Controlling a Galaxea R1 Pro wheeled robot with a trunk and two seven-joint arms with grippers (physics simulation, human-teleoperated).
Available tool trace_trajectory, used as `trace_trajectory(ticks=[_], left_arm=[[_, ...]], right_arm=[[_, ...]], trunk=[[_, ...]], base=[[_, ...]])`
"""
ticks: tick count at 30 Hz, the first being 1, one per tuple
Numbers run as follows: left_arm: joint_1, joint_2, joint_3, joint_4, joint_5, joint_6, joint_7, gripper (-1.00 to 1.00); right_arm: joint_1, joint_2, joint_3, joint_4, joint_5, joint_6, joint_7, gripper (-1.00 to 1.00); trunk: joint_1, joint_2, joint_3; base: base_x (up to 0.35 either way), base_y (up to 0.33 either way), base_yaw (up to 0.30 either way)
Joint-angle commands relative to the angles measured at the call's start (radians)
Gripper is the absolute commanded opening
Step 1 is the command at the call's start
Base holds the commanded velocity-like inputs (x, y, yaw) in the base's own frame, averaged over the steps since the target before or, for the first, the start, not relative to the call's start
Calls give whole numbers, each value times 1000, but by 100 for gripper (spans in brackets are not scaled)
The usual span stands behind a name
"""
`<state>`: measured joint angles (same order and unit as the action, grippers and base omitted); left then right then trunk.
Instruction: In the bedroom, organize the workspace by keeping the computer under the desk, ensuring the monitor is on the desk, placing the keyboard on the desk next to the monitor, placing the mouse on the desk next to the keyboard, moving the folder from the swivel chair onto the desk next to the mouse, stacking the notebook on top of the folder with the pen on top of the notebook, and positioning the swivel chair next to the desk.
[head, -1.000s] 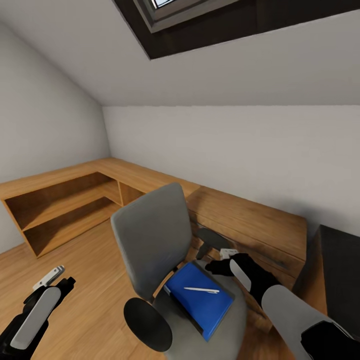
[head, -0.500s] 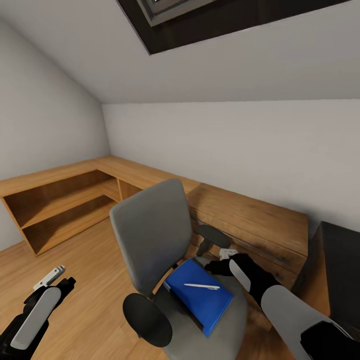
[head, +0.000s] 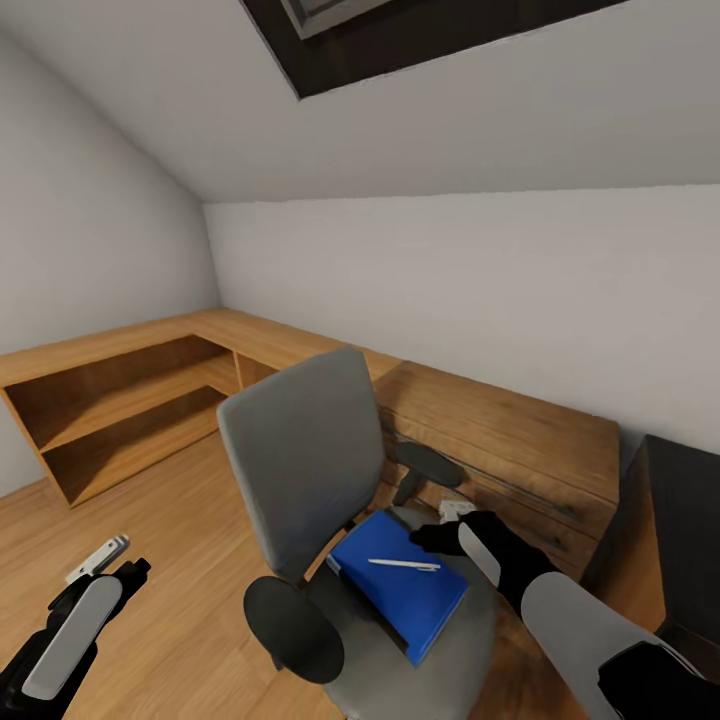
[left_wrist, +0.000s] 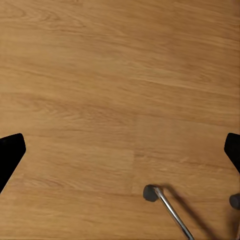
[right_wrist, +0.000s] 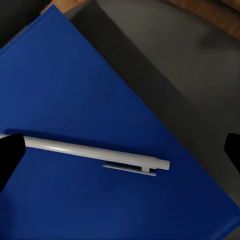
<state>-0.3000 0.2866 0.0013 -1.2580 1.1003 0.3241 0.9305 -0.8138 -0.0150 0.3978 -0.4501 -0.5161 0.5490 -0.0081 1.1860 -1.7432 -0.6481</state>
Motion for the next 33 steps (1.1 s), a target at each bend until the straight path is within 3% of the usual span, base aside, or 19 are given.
trace_trajectory(ticks=[1, 8, 12, 14, 15, 16, 17, 18, 19, 20, 21, 22, 25, 33], left_arm=[[-1, 0, 0, -1, 3, 6, 5, 100], [-1, -12, -1, 52, 10, 5, 5, 100], [-1, -20, -1, 87, 85, 7, 2, 100], [-1, -22, -2, 125, 100, 7, -3, 100], [-1, -23, -4, 207, 104, 4, -68, 100], [-1, -22, -4, 227, 103, 4, -112, 100], [-1, -19, -6, 252, 94, 3, -186, 100], [-1, -16, -7, 286, 28, 4, -306, 100], [-1, -14, -7, 297, -27, 4, -374, 100], [-1, -14, -7, 301, -44, 4, -397, 100], [-1, -11, -7, 331, -117, 4, -505, 100], [-1, -10, -7, 343, -133, 4, -541, 100], [-1, 0, -7, 361, -157, 4, -604, 100], [-1, 3, -7, 415, -164, 2, -618, 100]], right_arm=[[-1, -1, 6, -1, -3, 4, -1, 100], [-1, 1, 6, 23, -4, -2, -1, 100], [-1, 0, 6, 31, -4, -9, -1, 100], [-1, 0, 6, 31, -3, -10, -1, 100], [-1, 0, 5, 31, -3, -12, -1, 100], [-1, 0, 5, 31, -2, -12, -1, 100], [-1, 0, 5, 30, -2, -12, -1, 100], [-1, 0, 5, 27, -1, -12, 0, 100], [-1, -1, 5, 26, 0, -12, 0, 100], [-1, -1, 4, 25, 1, -12, 0, 100], [-1, -2, 4, 23, 2, -12, 0, 100], [-1, -2, 4, 23, 2, -12, 0, 100], [-1, -2, 4, 22, 2, -12, -1, 100], [-1, -2, 5, 21, -2, -11, 2, 100]], trunk=[[4, -8, -4], [31, -57, -26], [46, -85, -39], [54, -99, -45], [58, -106, -48], [61, -113, -51], [65, -120, -54], [69, -127, -58], [73, -134, -61], [77, -141, -64], [77, -141, -64], [77, -141, -64], [77, -141, -64], [77, -141, -64]], base=[[0, 0, 0], [0, 0, 0], [0, 0, 0], [0, 0, 0], [0, 0, 0], [0, 0, 0], [0, 0, 0], [0, 0, 0], [0, 0, 0], [0, 0, 0], [0, 0, 0], [0, 0, 0], [0, 0, 0], [0, 0, 0]])
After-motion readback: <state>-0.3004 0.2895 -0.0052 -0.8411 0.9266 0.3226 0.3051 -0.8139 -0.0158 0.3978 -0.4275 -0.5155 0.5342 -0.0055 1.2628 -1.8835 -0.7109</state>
